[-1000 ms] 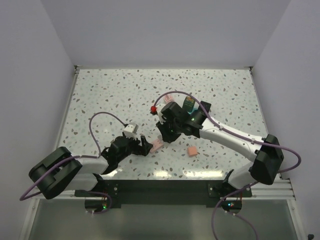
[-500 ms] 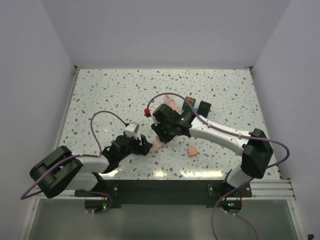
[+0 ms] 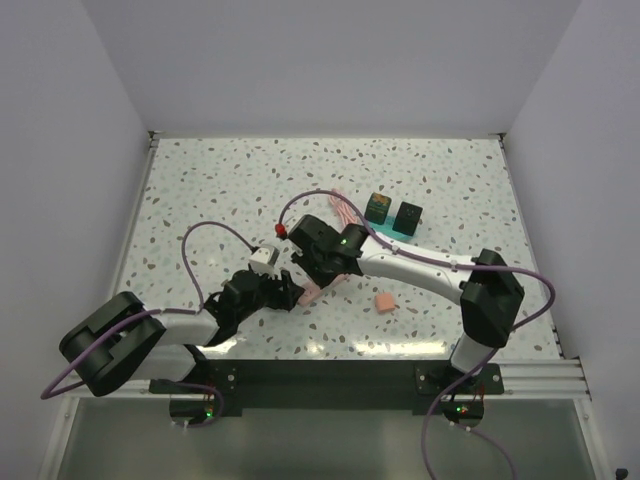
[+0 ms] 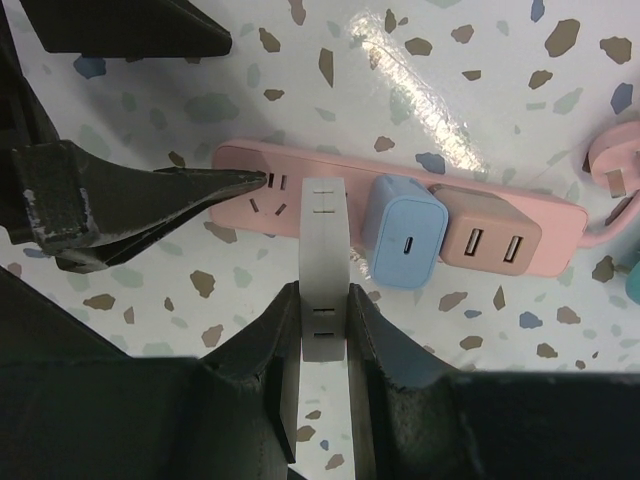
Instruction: Insert the plug
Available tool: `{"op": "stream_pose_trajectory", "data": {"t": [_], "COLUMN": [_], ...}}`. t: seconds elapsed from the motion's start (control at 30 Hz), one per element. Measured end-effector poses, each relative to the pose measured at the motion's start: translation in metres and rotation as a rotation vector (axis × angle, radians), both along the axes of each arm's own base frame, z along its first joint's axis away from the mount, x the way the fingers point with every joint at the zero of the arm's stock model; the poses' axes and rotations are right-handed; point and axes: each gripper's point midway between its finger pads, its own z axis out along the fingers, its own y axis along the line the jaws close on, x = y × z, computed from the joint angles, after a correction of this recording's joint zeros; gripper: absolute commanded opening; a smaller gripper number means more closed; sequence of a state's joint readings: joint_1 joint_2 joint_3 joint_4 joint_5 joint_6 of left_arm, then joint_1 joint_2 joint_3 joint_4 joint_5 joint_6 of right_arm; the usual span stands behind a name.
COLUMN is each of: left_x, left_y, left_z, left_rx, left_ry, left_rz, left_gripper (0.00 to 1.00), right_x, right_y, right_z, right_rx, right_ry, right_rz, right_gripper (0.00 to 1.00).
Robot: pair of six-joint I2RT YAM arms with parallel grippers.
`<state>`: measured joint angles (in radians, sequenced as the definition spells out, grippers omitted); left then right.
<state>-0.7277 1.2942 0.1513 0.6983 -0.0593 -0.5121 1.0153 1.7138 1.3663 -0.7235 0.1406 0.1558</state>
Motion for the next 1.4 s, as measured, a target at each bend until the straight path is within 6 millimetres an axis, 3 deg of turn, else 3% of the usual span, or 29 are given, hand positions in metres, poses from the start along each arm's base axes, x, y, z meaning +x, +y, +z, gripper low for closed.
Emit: {"op": "stream_pose_trajectory", "data": {"t": [0.2,1.4], "left_x": [0.000,-0.007], "left_y": [-0.001,-0.004], "left_z": [0.000,0.001], "left_rx": [-0.001,-0.006], "left_ry": [0.002,0.017], "left_rz": [-0.003,-0.038], "left_gripper": [0.70,0.67], "right_x": [0.001,0.008], "right_y": [-0.002,-0.002], "right_z": [-0.009,-0.018], "right_rx": [-0.049,-0.101], "right_ry": [-0.005,-0.101], "right_rz": [-0.006,-0.081], "right_gripper": [0.00,0.00]}}
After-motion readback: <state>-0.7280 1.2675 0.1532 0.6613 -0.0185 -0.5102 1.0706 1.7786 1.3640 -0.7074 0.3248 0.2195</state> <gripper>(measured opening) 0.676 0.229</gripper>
